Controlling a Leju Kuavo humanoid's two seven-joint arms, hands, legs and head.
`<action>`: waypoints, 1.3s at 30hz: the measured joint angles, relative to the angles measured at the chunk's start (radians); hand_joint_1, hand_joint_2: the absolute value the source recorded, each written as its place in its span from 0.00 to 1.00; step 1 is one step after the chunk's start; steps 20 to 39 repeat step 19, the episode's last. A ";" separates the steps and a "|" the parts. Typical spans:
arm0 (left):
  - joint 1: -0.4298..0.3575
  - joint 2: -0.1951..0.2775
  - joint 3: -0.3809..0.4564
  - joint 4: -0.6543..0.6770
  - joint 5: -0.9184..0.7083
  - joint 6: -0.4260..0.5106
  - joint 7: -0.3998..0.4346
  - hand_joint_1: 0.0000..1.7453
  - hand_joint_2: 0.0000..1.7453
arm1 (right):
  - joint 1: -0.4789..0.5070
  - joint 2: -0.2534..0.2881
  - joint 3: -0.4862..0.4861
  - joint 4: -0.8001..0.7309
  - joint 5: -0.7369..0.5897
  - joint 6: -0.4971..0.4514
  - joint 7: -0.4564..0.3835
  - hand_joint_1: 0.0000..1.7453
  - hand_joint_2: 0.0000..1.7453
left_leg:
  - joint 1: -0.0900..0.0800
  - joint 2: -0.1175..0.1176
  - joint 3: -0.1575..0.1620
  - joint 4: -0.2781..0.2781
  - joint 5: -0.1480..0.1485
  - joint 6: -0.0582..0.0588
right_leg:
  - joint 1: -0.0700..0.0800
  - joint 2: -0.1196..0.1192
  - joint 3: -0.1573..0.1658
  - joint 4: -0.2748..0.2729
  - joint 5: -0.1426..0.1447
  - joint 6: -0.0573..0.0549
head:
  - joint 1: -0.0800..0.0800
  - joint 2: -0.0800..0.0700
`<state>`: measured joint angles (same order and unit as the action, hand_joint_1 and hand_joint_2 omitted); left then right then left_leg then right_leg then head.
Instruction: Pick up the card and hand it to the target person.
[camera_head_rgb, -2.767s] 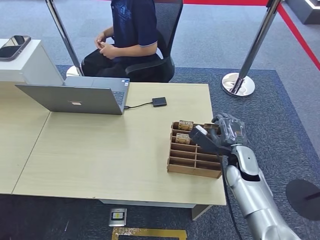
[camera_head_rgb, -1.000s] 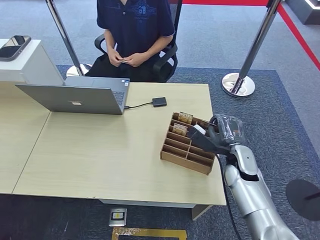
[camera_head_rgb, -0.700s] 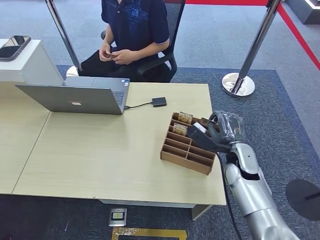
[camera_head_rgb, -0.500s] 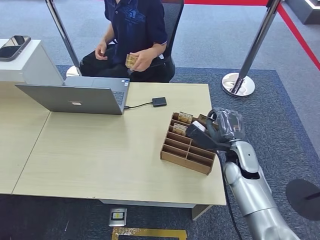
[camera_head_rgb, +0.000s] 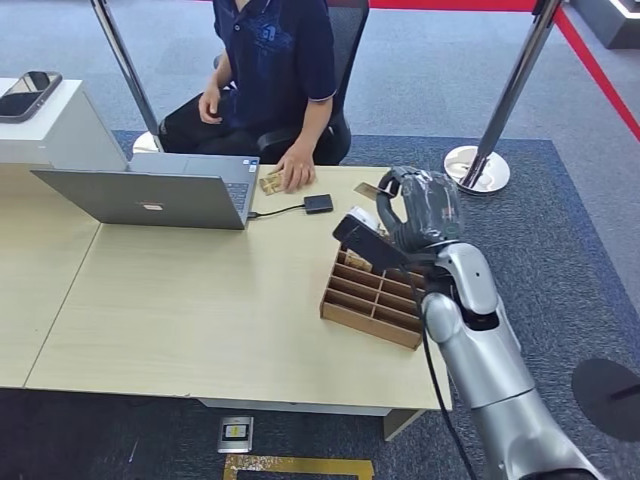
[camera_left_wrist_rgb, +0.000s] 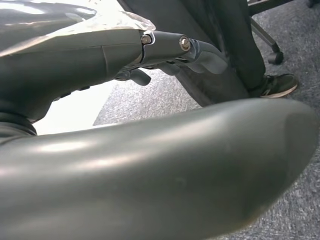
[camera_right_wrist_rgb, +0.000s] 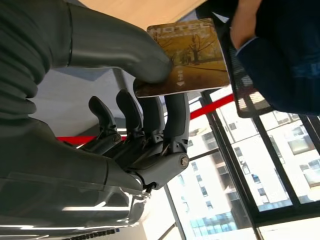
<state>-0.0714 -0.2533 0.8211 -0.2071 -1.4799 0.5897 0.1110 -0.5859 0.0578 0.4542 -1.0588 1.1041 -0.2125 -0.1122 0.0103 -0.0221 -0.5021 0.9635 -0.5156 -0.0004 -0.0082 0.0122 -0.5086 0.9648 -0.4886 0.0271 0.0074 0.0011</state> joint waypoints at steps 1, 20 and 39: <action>0.000 0.000 0.000 0.000 -0.002 0.000 0.000 0.00 0.00 | -0.016 0.013 0.007 0.005 -0.001 0.003 0.006 0.79 1.00 | 0.000 0.000 0.000 0.000 0.000 0.000 | 0.000 0.000 0.000 0.000 0.000 0.000 | 0.000 0.000; -0.004 0.000 -0.009 0.002 -0.017 -0.001 0.002 0.00 0.00 | -0.319 0.217 0.037 0.440 0.051 -0.019 0.125 0.82 1.00 | 0.000 0.000 0.000 0.000 0.001 -0.001 | 0.000 0.000 0.000 0.001 0.000 0.000 | 0.000 0.000; -0.004 0.000 -0.009 0.002 -0.017 -0.001 0.002 0.00 0.00 | -0.319 0.217 0.037 0.440 0.051 -0.019 0.125 0.82 1.00 | 0.000 0.000 0.000 0.000 0.001 -0.001 | 0.000 0.000 0.000 0.001 0.000 0.000 | 0.000 0.000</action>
